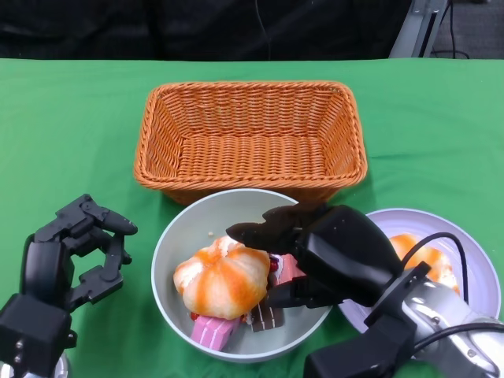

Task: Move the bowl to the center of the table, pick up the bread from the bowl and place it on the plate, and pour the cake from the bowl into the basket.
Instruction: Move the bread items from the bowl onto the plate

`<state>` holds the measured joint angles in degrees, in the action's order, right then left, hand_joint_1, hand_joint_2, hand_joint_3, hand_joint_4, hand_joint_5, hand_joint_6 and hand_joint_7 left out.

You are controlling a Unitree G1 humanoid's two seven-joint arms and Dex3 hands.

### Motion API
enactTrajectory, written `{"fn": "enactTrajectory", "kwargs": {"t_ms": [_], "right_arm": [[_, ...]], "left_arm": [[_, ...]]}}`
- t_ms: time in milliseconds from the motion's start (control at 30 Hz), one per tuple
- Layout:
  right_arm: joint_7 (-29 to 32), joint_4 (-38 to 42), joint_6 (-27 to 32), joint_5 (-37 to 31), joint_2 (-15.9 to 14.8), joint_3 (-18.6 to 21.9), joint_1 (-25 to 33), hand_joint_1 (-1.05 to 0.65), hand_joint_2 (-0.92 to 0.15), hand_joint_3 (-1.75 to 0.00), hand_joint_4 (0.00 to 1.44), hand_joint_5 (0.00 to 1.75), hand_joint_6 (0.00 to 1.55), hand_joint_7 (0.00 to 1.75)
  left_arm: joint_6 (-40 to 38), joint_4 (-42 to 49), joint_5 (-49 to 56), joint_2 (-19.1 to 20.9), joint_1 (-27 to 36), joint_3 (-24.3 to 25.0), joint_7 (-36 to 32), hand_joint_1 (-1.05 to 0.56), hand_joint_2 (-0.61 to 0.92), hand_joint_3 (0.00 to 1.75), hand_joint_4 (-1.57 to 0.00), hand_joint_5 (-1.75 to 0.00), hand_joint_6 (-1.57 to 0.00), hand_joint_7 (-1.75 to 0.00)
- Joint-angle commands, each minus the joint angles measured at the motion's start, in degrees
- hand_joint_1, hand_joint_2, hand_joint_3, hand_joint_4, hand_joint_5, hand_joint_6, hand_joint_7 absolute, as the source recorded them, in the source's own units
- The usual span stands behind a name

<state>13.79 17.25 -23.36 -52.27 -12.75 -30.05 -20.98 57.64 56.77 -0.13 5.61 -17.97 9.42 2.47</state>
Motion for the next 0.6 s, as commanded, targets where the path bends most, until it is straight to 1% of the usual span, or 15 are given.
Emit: {"fn": "enactTrajectory", "kwargs": {"t_ms": [33,300,400,600], "right_arm": [[3.3,2.4,1.5,-3.0,0.3,-1.6,-1.8,-0.83,-0.92,-0.03,0.59,0.01,0.54,0.0],[7.7,7.9,2.9,-6.5,1.2,-5.1,-4.5,-0.83,-0.92,-0.04,0.59,0.0,0.53,0.0],[9.2,9.2,3.2,-7.0,1.2,-6.2,-5.2,-0.84,-0.92,-0.03,0.59,0.01,0.53,0.0],[13.5,12.2,4.9,-10.3,1.8,-9.3,-6.9,-0.86,-0.92,-0.03,0.57,0.0,0.52,0.0]], "left_arm": [[-0.4,-1.0,-0.2,0.3,0.7,0.5,-1.6,0.02,0.69,0.93,-0.78,-1.56,-0.75,-1.27],[-0.5,-1.2,-0.3,0.0,0.7,0.3,-2.2,0.01,0.71,0.9,-0.79,-1.57,-0.73,-1.32],[-0.5,-1.2,-0.2,0.0,0.7,0.3,-2.3,0.01,0.72,0.89,-0.78,-1.58,-0.73,-1.33],[-0.5,-1.2,0.3,-0.1,0.6,0.5,-3.9,0.0,0.72,0.85,-0.78,-1.61,-0.74,-1.31]]}}
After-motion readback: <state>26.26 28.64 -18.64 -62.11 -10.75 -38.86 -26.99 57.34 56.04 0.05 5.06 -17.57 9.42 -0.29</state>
